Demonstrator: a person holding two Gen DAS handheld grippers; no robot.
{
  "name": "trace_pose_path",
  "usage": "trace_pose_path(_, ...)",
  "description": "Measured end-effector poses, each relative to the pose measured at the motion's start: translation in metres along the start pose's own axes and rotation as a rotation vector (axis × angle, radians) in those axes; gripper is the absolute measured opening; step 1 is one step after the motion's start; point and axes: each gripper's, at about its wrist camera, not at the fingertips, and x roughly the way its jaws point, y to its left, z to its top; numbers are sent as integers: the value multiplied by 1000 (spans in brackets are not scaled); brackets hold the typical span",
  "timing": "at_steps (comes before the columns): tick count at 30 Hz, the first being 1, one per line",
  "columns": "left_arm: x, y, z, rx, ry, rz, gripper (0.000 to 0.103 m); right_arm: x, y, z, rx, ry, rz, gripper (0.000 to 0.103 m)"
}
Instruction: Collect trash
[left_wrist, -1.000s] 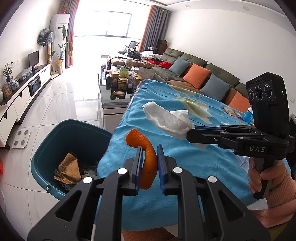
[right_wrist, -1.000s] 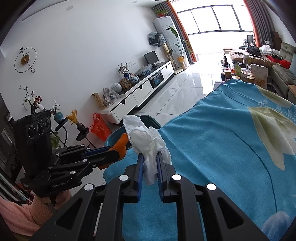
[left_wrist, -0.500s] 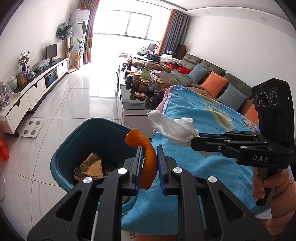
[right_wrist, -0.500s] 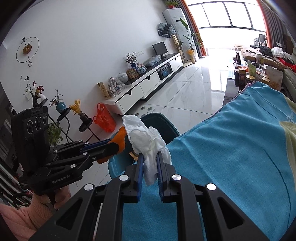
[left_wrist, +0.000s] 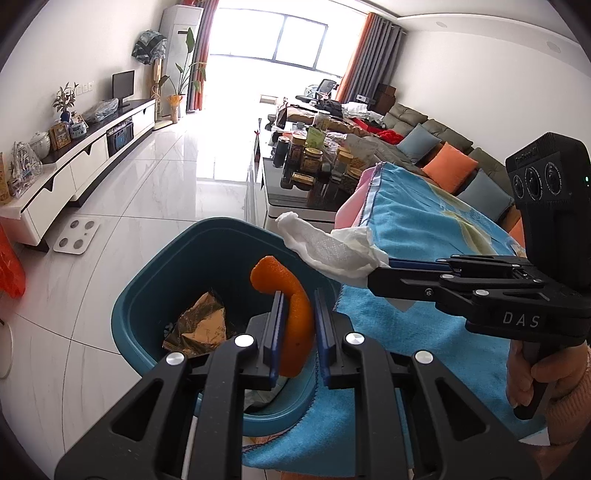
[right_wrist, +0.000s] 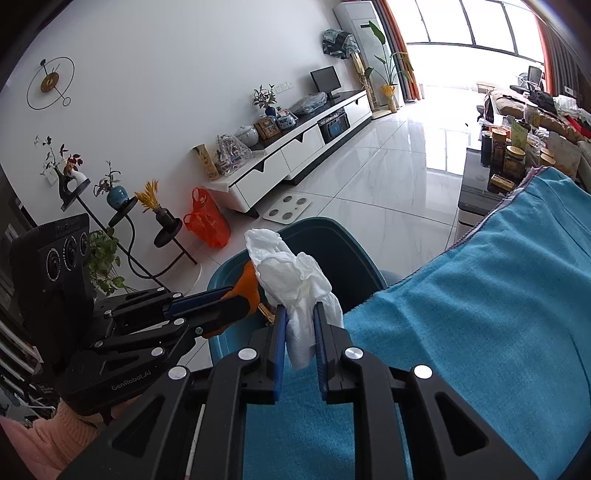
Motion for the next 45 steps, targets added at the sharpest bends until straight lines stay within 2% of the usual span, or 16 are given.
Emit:
trace_pose_path(8, 18, 10, 0, -23, 18, 27, 16, 20, 5, 8, 3, 37, -12, 15)
trace_pose_path(16, 27, 14, -2, -38, 28, 40, 17, 27, 6, 11, 16, 49, -20, 20)
trace_pose_path(17, 28, 15, -2, -40, 27, 43, 19, 27, 5, 10, 18, 48, -22, 20)
trace_pose_path(18, 29, 16, -2, -43, 31, 41, 26, 27, 4, 10, 22, 46, -24, 21)
trace_pose_path(21, 30, 14, -3, -45, 26, 49, 37, 24, 3, 10, 29, 35, -31, 27)
trace_pose_path(24, 27, 13, -2, -49, 17, 52, 44, 18, 0, 8, 39, 19, -31, 34)
trace_pose_path(29, 15, 8, -3, -41, -15, 66, 61, 5, -5, 4, 49, -8, -28, 36)
trace_pose_path(31, 8, 5, -4, -39, -31, 69, 70, -3, -5, 0, 47, -22, -29, 44)
trace_pose_path(38, -23, -10, -9, -28, -101, 67, 97, -36, -6, -16, 35, -91, -53, 60)
trace_pose_path(43, -44, -21, -17, -30, -149, 75, 97, -65, -8, -36, 37, -149, -82, 76)
trace_pose_path(45, -52, -30, -22, -18, -174, 97, 97, -77, -7, -46, 28, -177, -107, 78)
